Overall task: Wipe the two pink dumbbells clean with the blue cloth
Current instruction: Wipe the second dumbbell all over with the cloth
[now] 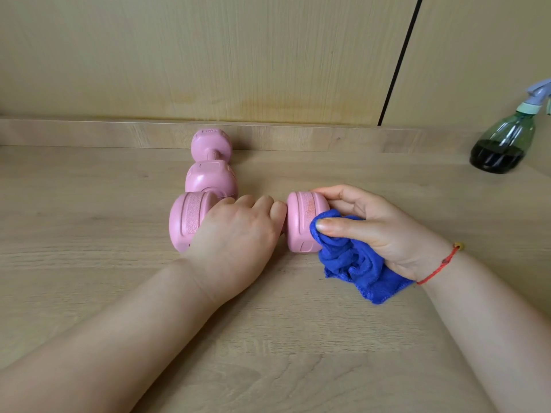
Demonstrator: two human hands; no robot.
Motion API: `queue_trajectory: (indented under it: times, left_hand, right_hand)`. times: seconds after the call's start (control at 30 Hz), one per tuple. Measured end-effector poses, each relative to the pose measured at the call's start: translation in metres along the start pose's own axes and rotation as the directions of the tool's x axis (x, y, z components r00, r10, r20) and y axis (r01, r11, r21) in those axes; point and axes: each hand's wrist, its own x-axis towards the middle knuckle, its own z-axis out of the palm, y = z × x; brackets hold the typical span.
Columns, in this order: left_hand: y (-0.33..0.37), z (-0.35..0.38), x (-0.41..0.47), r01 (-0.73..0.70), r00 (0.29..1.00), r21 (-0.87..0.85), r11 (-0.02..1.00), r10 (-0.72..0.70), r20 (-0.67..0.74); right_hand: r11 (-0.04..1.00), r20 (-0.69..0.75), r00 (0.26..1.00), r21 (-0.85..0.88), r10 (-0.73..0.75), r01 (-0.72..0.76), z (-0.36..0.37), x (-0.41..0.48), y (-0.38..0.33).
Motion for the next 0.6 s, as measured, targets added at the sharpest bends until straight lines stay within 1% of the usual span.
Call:
queue_trajectory:
  times: [0.03,0.13,0.2,0.27,0.33,0.4,0.47,0.5,0.6]
  left_hand:
    - [0.000,0.000,0.000,0.004,1.000,0.008,1.000,-0.004,0.000]
    - [0.001,-0.001,0.000,0.014,1.000,0.028,1.000,-0.014,-0.001]
    - [0.001,0.000,0.000,0.015,1.000,0.038,0.999,-0.015,0.002]
    - [0.001,0.000,0.000,0.017,1.000,0.037,0.999,-0.017,0.003]
    - [0.001,0.000,0.000,0.023,1.000,0.027,0.999,-0.023,0.004]
    - [0.002,0.000,-0.001,0.027,1.000,0.030,0.999,-0.028,0.004]
    - [0.003,-0.001,-0.002,0.031,1.000,0.034,0.999,-0.031,-0.004]
    - [0.003,-0.001,-0.002,0.032,0.999,0.032,0.999,-0.031,-0.008]
    - [0.002,0.000,0.000,0.030,0.999,0.019,0.999,-0.030,-0.017]
  right_hand:
    - [1.000,-0.015,1.000,-0.015,0.004,-0.004,0.001,0.001,0.000]
    - [0.994,-0.163,0.986,-0.113,-0.024,0.006,0.013,0.005,0.002]
    - [0.989,-0.216,0.975,-0.145,-0.050,0.019,0.020,0.006,0.003]
    - [0.990,-0.190,0.980,-0.137,-0.064,0.038,0.019,0.006,0.003]
    - [0.996,-0.119,0.991,-0.080,-0.055,0.046,0.012,0.004,0.002]
    - [1.000,-0.031,0.999,0.020,-0.015,0.016,0.003,0.002,0.000]
    - [0.999,0.003,1.000,0.045,0.010,-0.010,-0.001,0.001,-0.001]
    - [1.000,-0.024,1.000,0.023,0.011,-0.010,0.001,0.001,0.000]
    - [0.993,-0.194,0.980,-0.118,-0.049,0.026,0.017,0.006,0.004]
